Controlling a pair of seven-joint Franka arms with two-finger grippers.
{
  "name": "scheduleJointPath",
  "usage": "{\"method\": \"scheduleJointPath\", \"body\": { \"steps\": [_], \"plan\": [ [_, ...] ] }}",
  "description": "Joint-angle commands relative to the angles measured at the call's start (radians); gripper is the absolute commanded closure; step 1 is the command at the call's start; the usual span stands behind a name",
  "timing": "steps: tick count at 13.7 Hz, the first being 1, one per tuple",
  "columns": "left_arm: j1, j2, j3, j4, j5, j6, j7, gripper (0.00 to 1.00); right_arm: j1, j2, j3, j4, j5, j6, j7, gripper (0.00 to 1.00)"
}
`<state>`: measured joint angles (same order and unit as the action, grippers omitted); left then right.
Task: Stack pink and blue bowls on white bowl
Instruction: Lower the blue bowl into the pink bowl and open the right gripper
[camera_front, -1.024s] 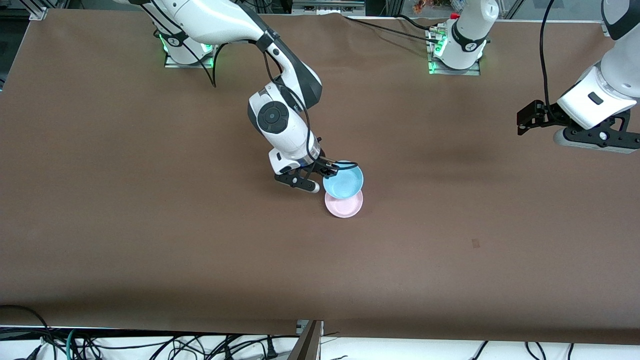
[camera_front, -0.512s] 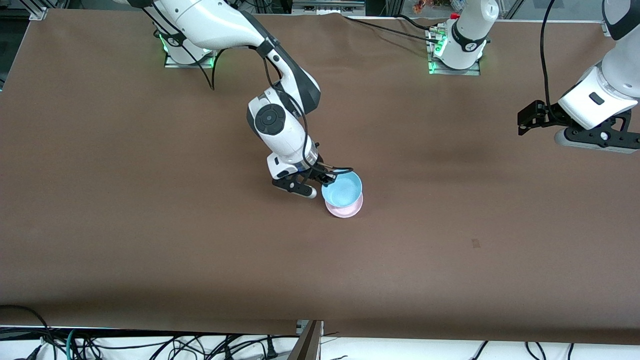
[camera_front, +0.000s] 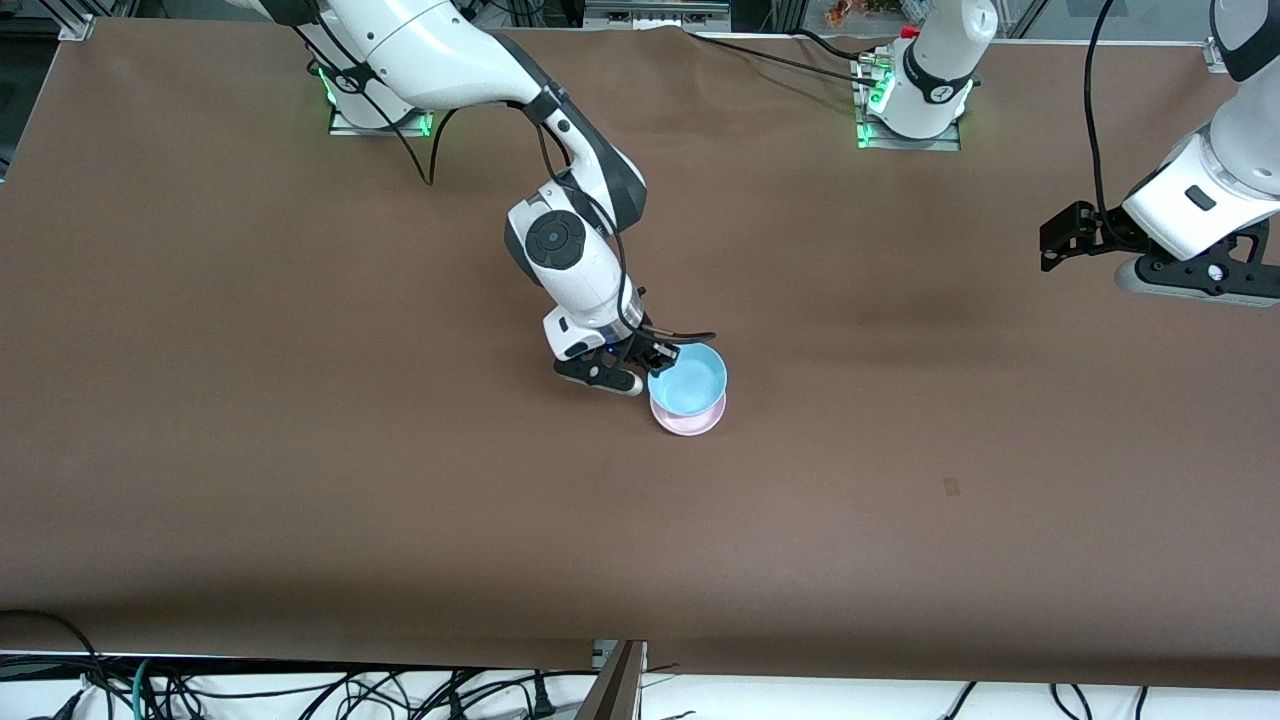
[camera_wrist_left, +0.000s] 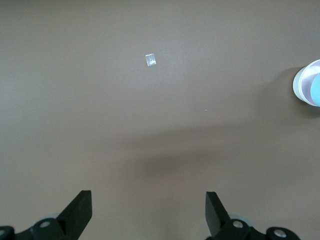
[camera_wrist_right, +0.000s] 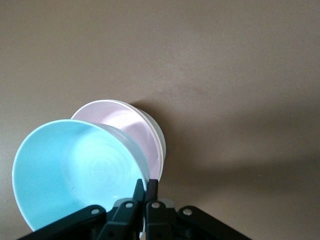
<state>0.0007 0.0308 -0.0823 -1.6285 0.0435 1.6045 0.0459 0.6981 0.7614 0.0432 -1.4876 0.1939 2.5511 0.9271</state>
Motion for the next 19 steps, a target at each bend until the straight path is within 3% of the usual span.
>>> {"method": "scheduleJointPath", "body": {
  "steps": [1, 19],
  "plan": [
    [0.01, -0.008, -0.005, -0.005, -0.004, -0.004, 0.022, 0.0, -0.002, 0.013, -0.002, 0.03, -0.018, 0.008, 0.016, 1.0],
    [0.016, -0.006, -0.005, -0.004, -0.005, -0.008, 0.022, 0.0, 0.006, 0.049, -0.013, 0.043, -0.018, 0.038, 0.019, 1.0]
  ]
}}
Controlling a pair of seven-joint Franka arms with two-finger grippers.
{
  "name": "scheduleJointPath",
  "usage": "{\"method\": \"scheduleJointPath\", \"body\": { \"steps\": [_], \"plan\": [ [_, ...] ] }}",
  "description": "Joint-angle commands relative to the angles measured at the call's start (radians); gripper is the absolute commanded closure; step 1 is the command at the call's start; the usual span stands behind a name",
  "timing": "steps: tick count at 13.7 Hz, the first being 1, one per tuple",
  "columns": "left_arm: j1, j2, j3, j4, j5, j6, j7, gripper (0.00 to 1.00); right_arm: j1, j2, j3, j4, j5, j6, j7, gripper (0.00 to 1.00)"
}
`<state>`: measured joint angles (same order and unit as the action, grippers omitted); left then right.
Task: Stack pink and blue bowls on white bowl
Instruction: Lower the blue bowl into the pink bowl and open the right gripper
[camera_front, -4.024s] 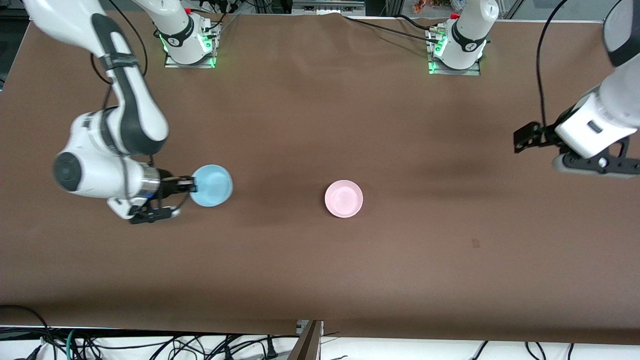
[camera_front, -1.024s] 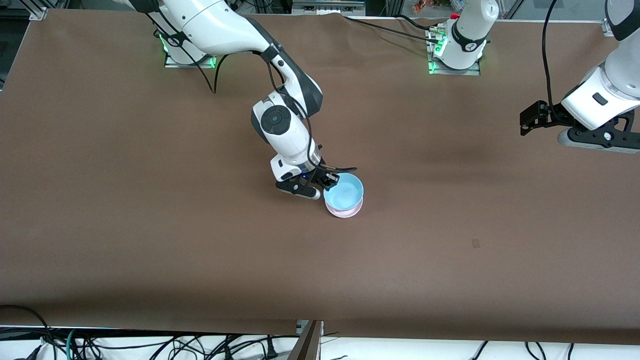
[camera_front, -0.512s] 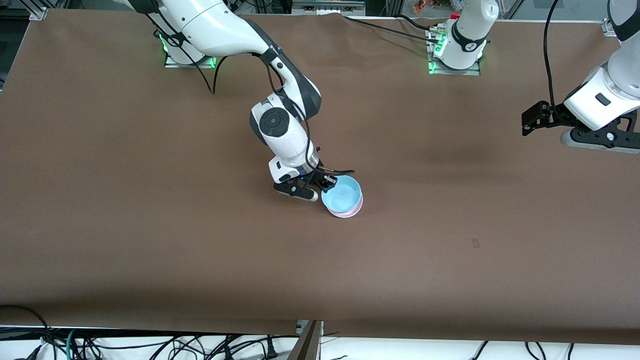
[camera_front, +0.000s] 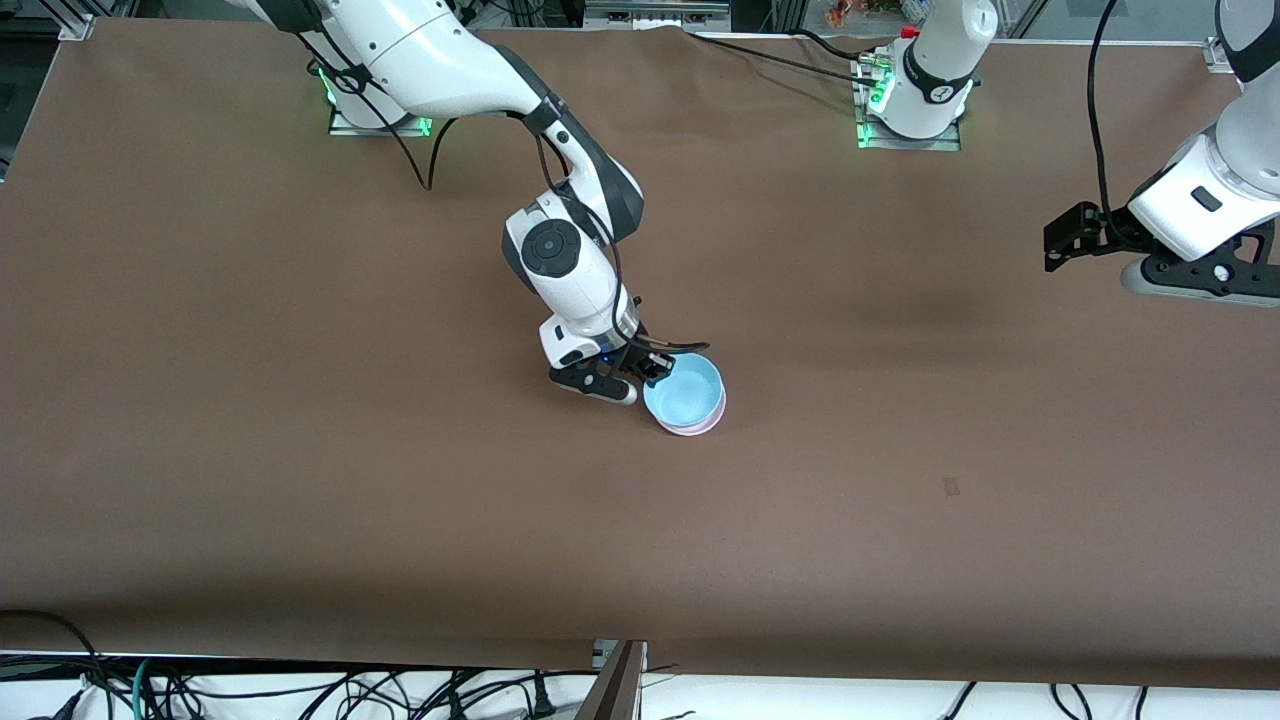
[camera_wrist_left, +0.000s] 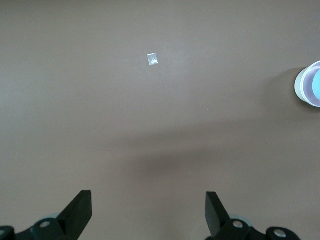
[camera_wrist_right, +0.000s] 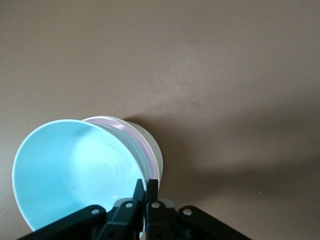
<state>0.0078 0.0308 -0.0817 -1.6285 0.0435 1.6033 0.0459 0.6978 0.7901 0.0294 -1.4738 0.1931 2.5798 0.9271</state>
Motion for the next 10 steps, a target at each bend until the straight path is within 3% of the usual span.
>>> {"method": "scheduleJointPath", "body": {
  "steps": [1, 8, 9, 10],
  "plan": [
    [0.009, -0.006, -0.006, -0.004, -0.005, -0.006, 0.022, 0.0, 0.006, 0.02, 0.003, 0.029, -0.017, 0.01, 0.019, 1.0],
    [0.011, -0.006, -0.006, -0.004, -0.005, -0.006, 0.022, 0.0, 0.017, 0.035, 0.003, 0.032, -0.015, 0.034, 0.019, 1.0],
    [0.011, -0.006, -0.006, -0.004, -0.005, -0.006, 0.022, 0.0, 0.016, 0.035, 0.003, 0.039, -0.015, 0.034, 0.018, 0.82],
    [0.011, -0.006, -0.006, -0.004, -0.005, -0.006, 0.022, 0.0, 0.016, 0.035, 0.003, 0.044, -0.015, 0.034, 0.016, 0.27]
  ]
}}
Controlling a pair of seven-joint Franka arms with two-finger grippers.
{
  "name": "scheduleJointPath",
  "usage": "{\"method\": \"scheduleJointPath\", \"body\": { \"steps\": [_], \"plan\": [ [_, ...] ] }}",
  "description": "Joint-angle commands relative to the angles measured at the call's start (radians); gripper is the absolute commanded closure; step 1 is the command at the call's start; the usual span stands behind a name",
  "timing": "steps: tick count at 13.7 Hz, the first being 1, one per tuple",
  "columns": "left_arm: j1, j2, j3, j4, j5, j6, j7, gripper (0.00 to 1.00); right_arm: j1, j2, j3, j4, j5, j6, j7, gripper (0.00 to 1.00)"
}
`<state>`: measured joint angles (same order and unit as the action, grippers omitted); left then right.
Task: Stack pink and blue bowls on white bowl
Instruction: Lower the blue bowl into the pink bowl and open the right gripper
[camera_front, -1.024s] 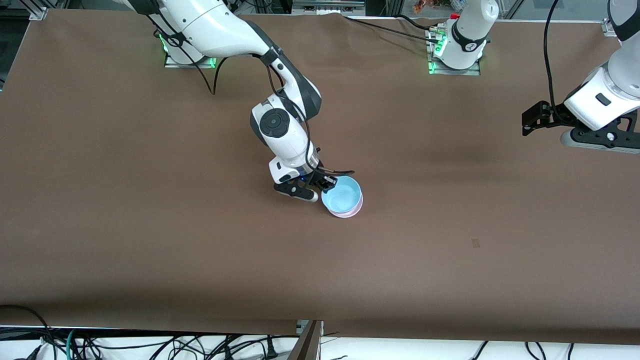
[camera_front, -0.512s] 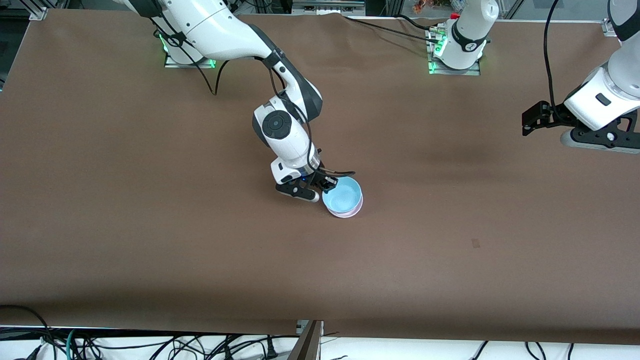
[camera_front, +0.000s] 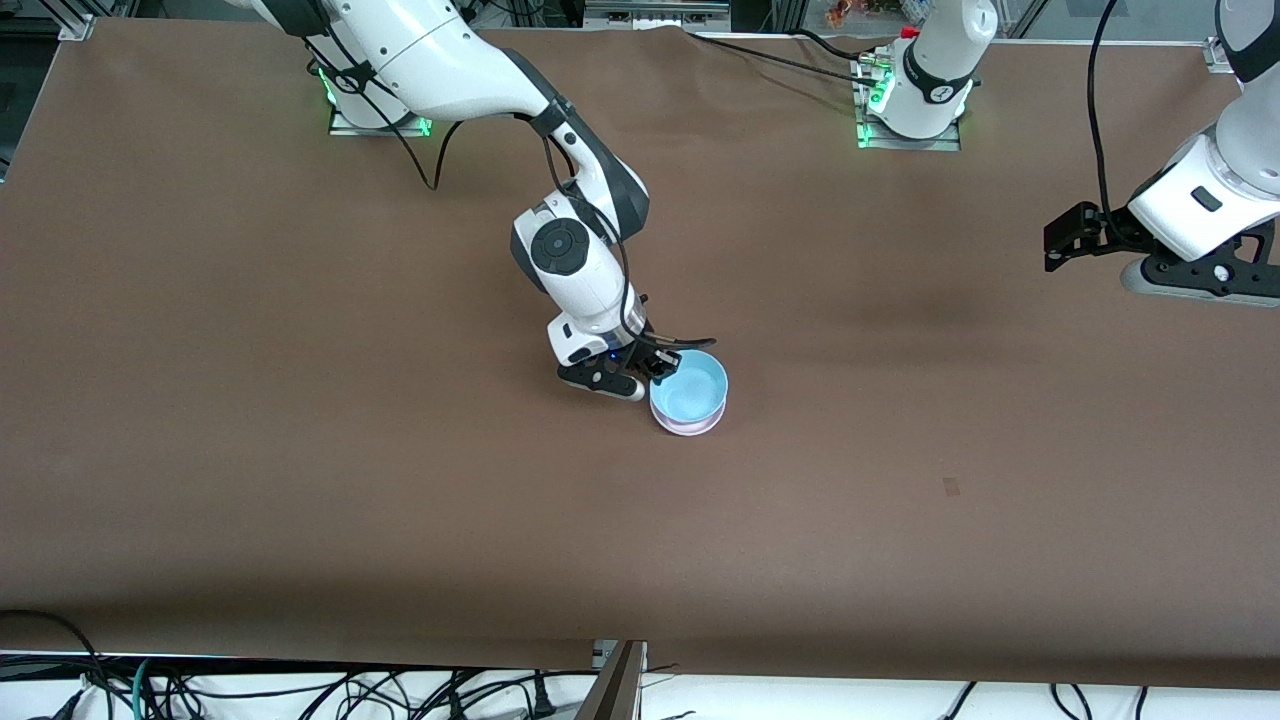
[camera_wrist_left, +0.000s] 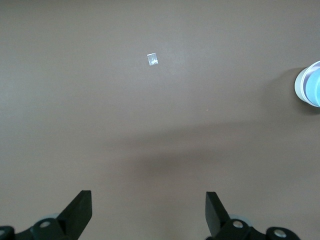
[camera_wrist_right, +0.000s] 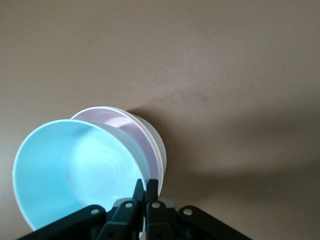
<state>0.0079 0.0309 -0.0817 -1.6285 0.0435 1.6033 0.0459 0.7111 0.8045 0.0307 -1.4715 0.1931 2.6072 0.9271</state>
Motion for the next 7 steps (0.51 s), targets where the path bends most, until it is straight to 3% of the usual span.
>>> {"method": "scheduleJointPath", "body": {
  "steps": [1, 5, 7],
  "plan": [
    [0.011, -0.006, -0.006, -0.004, -0.005, -0.006, 0.022, 0.0, 0.004, 0.021, 0.001, 0.043, -0.018, 0.005, 0.009, 0.0],
    [0.011, -0.006, -0.006, -0.004, -0.005, -0.008, 0.022, 0.0, -0.007, 0.004, -0.002, 0.056, -0.02, -0.036, -0.001, 0.0],
    [0.011, -0.006, -0.006, -0.004, -0.005, -0.008, 0.022, 0.0, -0.013, 0.002, -0.017, 0.118, -0.061, -0.161, -0.007, 0.0]
  ]
}}
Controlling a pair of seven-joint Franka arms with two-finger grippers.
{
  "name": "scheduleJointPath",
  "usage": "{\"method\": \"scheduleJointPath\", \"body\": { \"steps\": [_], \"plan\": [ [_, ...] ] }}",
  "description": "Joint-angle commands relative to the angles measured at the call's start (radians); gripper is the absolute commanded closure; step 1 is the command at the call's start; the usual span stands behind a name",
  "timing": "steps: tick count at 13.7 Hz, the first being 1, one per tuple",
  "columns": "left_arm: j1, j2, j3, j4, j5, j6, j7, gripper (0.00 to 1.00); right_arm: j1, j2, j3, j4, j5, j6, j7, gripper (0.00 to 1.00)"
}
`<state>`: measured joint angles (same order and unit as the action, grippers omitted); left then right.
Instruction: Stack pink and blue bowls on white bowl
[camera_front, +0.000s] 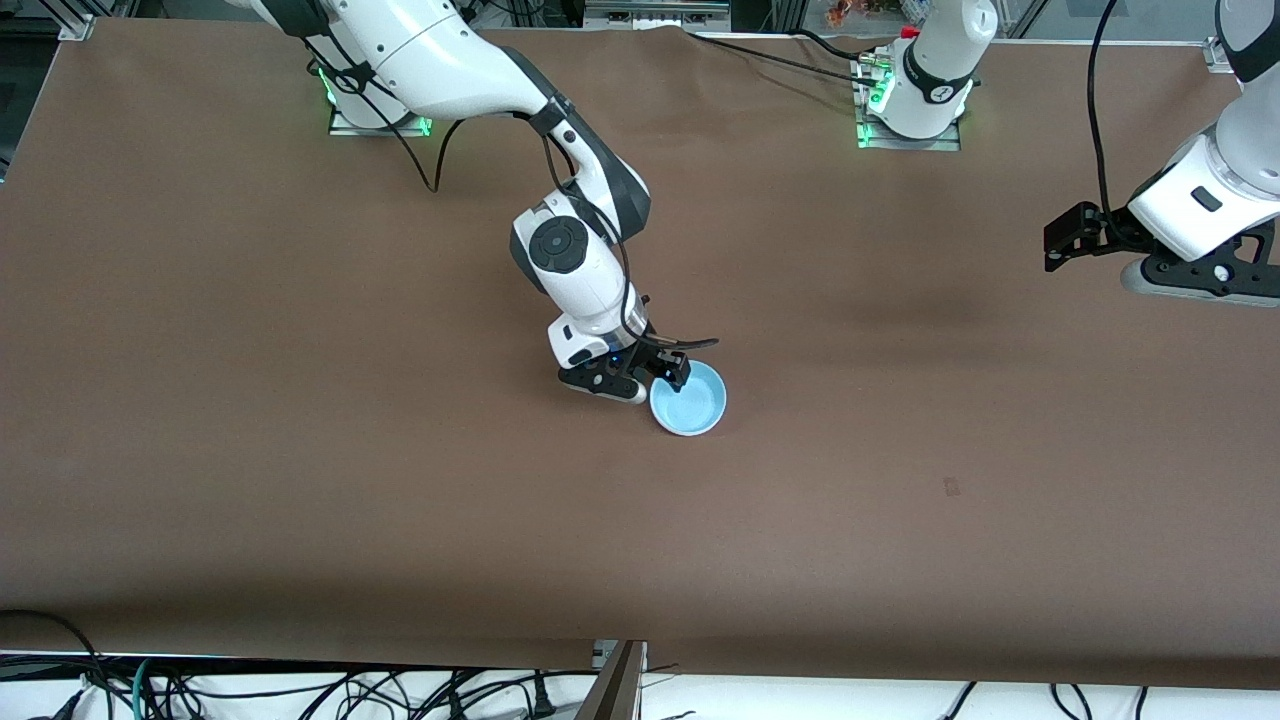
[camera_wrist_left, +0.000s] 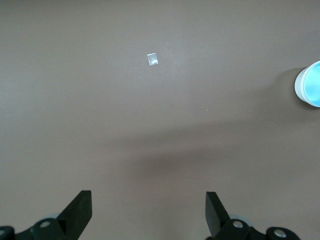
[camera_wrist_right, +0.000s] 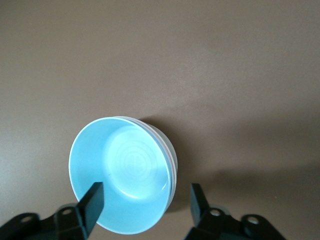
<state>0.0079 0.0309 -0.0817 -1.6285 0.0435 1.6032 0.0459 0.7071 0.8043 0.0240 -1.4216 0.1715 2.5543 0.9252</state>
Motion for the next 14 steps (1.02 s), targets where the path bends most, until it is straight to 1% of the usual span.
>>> {"method": "scheduleJointPath", "body": {
  "steps": [1, 2, 4, 6, 8, 11, 14],
  "plan": [
    [0.01, -0.006, -0.006, -0.004, -0.005, -0.008, 0.022, 0.0, -0.012, 0.003, -0.022, 0.114, -0.061, -0.193, -0.026, 0.0],
    [0.01, -0.006, -0.006, -0.004, -0.005, -0.008, 0.022, 0.0, -0.029, -0.002, -0.024, 0.153, -0.061, -0.28, -0.072, 0.0],
    [0.01, -0.006, -0.006, -0.004, -0.005, -0.008, 0.022, 0.0, -0.075, -0.026, -0.022, 0.181, -0.061, -0.411, -0.226, 0.0],
    [0.01, -0.006, -0.006, -0.004, -0.005, -0.008, 0.022, 0.0, -0.121, -0.074, -0.03, 0.179, -0.066, -0.512, -0.391, 0.0],
    [0.01, -0.006, -0.006, -0.004, -0.005, -0.008, 0.022, 0.0, -0.167, -0.124, -0.035, 0.179, -0.07, -0.641, -0.517, 0.0],
    [0.01, -0.006, -0.006, -0.004, -0.005, -0.006, 0.022, 0.0, -0.256, -0.207, -0.035, 0.178, -0.101, -0.808, -0.711, 0.0],
    [0.01, -0.006, -0.006, -0.004, -0.005, -0.008, 0.022, 0.0, -0.368, -0.284, -0.036, 0.175, -0.109, -0.951, -0.848, 0.0]
  ]
}}
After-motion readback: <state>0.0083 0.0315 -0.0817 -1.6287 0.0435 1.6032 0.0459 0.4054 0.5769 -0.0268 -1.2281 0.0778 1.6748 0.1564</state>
